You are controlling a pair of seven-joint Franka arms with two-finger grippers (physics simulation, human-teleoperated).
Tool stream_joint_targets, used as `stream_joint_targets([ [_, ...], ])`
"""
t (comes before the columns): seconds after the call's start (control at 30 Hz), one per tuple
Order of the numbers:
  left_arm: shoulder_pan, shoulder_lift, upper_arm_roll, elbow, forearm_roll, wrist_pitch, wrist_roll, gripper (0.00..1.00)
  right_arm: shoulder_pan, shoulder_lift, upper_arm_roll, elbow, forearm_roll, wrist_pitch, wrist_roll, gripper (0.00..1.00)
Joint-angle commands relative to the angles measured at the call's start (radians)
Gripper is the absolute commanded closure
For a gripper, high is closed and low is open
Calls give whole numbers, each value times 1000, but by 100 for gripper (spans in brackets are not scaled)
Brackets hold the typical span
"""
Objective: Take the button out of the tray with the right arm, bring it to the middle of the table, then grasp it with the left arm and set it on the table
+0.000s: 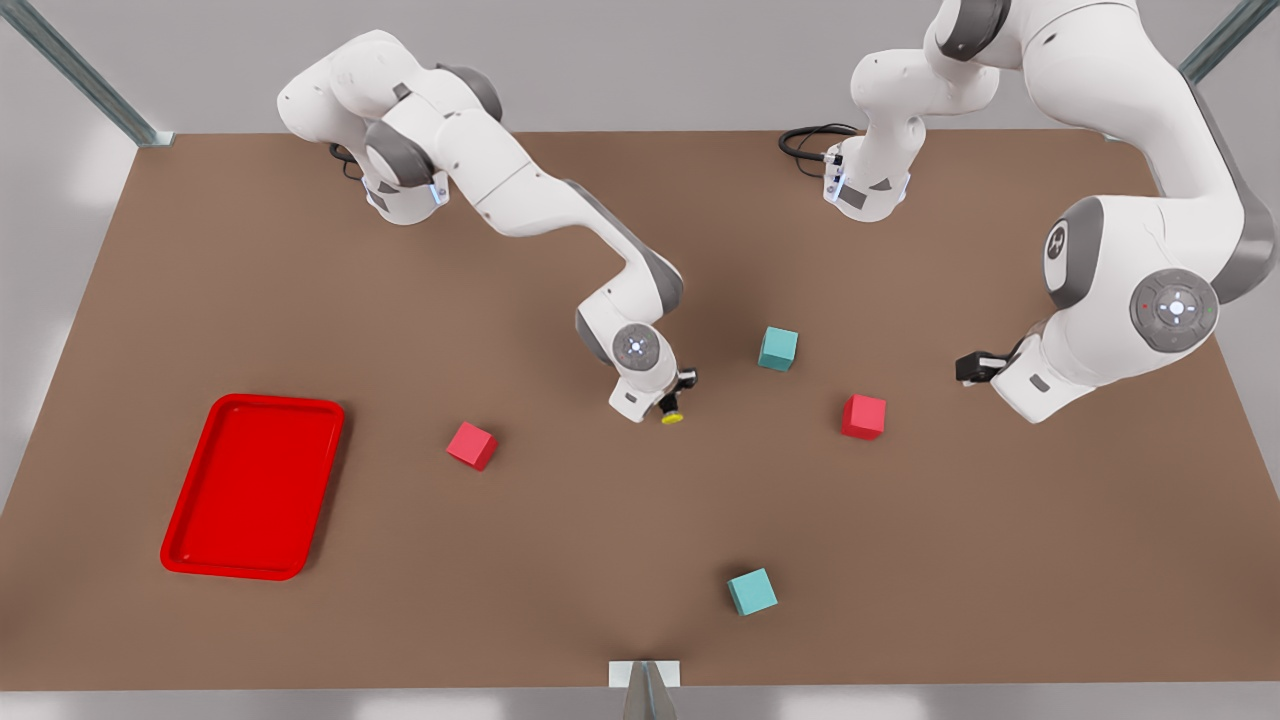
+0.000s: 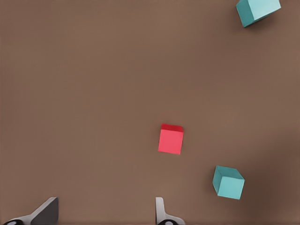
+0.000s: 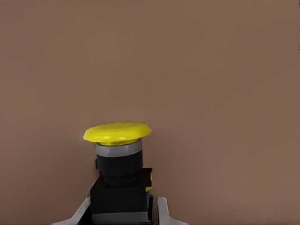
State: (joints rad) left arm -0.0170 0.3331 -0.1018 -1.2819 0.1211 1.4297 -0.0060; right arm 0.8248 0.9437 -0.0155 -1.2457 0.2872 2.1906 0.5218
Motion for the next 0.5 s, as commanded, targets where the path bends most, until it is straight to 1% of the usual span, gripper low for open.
stream_joint_targets([
  [0.0,0,0,1,-1,2,3,1,0,10,4,0,-3,-5,71,322,0],
  [0.1,0,0,1,1,2,3,0,0,7,-3,0,-5,-5,58,325,0],
  [0.13,0,0,1,1,2,3,0,0,-22,-95,5,-93,1,-12,305,0],
  [0.17,0,0,0,1,0,3,0,0,-98,-261,8,-181,3,-191,173,0],
  [0.2,-1,0,-1,1,0,3,-2,0,-216,-396,6,-173,-7,-451,28,0],
  [0.23,-18,6,-1,-1,-1,3,-12,0,-343,-475,3,-167,-11,-605,-159,0],
  [0.27,-99,27,-1,-1,-4,-5,-116,0,-479,-483,-1,-72,-52,-739,-273,0],
  [0.3,-276,101,-1,1,-81,11,-498,0,-541,-483,2,37,-216,-810,-324,0],
  [0.33,-425,187,-1,-1,-118,130,-816,0,-573,-485,-3,41,-254,-818,-335,0],
  [0.37,-512,256,-1,-1,-138,238,-1008,0,-611,-485,-3,46,-252,-818,-341,0],
  [0.4,-578,329,-1,-1,-161,379,-1189,0,-667,-483,2,92,-250,-819,-388,0],
  [0.43,-630,392,-1,-1,-163,509,-1333,0,-674,-487,-3,106,-280,-819,-491,0],
  [0.47,-659,452,-1,1,-163,618,-1468,0,-679,-494,-3,112,-322,-822,-523,0],
])
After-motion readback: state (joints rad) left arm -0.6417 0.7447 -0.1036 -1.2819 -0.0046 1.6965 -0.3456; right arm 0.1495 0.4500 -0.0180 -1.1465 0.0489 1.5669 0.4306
